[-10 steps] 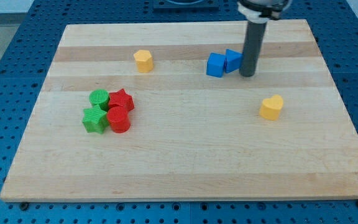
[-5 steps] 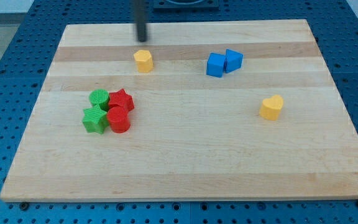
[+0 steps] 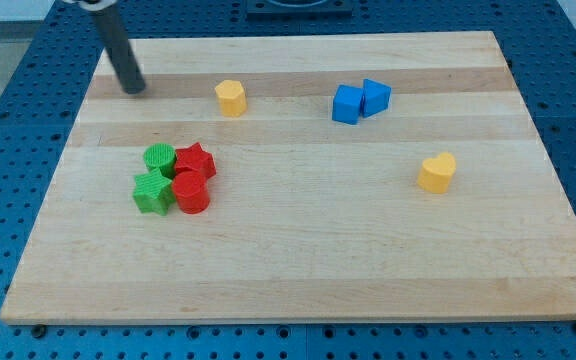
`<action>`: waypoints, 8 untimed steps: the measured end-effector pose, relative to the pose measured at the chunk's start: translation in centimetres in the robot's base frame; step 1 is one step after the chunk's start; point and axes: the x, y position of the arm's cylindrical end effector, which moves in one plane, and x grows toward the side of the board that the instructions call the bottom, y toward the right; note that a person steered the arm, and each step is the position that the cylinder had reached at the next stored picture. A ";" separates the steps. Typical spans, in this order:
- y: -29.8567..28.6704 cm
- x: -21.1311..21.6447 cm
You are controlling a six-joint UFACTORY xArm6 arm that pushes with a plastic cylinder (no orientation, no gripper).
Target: Bring the hexagon below the blue cube
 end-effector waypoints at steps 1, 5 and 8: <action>6.1 2.8; 4.7 4.6; 17.7 3.3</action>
